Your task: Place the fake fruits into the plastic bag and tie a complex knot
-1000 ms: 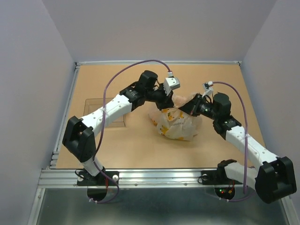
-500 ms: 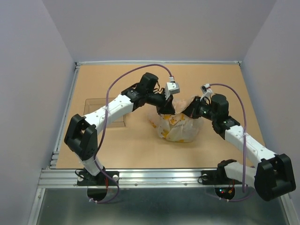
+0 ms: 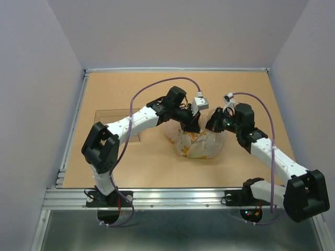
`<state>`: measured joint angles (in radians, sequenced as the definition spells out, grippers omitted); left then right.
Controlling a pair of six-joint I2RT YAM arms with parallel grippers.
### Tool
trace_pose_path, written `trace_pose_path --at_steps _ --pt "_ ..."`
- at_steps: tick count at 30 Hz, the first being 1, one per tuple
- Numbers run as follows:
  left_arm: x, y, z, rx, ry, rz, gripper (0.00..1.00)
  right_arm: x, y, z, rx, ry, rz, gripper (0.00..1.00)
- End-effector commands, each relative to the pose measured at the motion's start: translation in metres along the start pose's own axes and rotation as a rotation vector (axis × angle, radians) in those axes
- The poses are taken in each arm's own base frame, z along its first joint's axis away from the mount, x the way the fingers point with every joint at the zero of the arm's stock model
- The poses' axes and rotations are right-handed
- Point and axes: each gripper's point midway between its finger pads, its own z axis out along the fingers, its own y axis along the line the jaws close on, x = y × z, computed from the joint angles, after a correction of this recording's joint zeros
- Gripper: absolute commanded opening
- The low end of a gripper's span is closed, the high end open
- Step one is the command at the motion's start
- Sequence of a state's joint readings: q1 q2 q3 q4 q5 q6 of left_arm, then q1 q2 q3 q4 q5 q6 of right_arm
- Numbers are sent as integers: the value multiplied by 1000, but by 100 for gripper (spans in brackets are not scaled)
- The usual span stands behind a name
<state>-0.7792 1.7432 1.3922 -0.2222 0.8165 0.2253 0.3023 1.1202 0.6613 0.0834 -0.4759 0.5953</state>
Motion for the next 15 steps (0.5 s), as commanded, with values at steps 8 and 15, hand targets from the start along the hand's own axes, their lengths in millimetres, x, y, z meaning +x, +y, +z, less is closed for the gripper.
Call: trace_pose_path --at_steps 8,15 --pt "13 77 -8 -333 23 -111 0 -19 46 -16 -185 -13 -116 1" --pt "0 89 -14 -410 -26 -97 0 -13 51 -13 -231 41 -116 1"
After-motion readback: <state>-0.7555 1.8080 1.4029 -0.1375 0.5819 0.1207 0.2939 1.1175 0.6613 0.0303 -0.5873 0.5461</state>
